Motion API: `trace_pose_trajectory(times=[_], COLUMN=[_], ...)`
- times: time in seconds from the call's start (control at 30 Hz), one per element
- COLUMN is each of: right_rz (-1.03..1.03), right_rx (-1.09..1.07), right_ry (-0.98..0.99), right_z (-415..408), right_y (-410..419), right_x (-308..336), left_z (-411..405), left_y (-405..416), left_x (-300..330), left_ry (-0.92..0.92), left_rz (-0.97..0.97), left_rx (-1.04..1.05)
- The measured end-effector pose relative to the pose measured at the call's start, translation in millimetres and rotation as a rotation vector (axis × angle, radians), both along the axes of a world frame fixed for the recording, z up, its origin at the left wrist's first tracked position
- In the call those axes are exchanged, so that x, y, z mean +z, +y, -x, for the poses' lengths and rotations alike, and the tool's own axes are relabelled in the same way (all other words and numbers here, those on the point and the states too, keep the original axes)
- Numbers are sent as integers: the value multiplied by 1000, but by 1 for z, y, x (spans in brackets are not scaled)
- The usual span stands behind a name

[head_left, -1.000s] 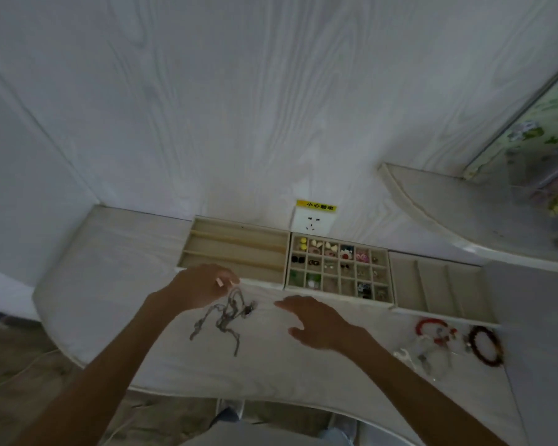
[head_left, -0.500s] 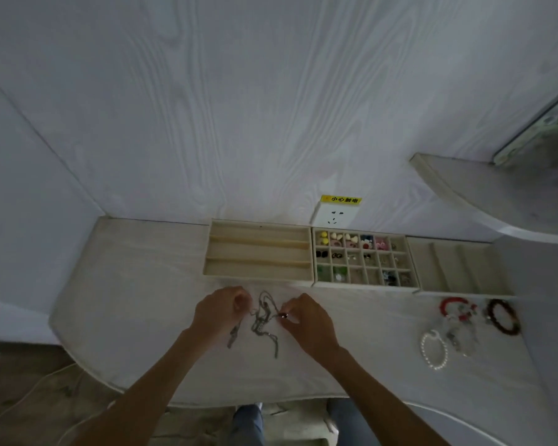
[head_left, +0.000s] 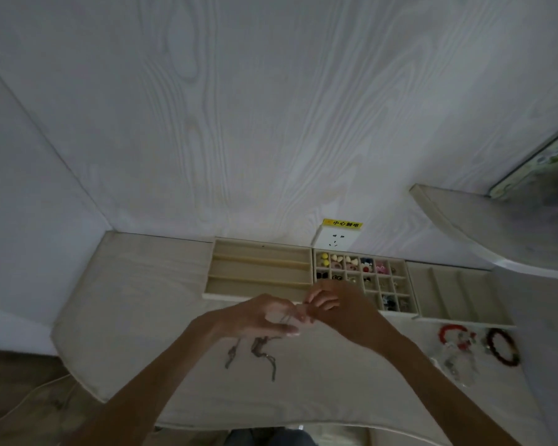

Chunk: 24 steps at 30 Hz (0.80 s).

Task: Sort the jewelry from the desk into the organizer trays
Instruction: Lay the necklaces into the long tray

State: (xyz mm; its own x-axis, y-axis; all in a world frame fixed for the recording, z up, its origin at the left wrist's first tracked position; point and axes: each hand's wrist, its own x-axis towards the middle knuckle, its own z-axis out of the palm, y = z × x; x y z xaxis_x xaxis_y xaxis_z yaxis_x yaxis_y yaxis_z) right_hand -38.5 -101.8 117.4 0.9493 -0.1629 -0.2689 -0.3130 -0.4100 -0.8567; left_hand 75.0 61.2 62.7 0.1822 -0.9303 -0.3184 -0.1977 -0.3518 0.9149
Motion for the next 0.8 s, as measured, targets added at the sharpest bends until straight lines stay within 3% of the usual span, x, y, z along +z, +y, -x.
trace_pose_trajectory(times=[0.13,0.3,0.6,0.8], right_rz=[-48,94,248,370], right_rx=[-6,17,-65,-176], right_ry=[-50,-96,-172,-196], right_z=[-3,-7,-43,-62], right_y=[-25,-46,-62,-60], right_x=[27,45,41,21], left_z=[1,-16,-75,-112], left_y=[3,11,2,-12], left_x=[16,40,54,37], left_ry=[94,-28,-698,-768], left_rz=[45,39,-200,-63], left_rx=[135,260,226,289])
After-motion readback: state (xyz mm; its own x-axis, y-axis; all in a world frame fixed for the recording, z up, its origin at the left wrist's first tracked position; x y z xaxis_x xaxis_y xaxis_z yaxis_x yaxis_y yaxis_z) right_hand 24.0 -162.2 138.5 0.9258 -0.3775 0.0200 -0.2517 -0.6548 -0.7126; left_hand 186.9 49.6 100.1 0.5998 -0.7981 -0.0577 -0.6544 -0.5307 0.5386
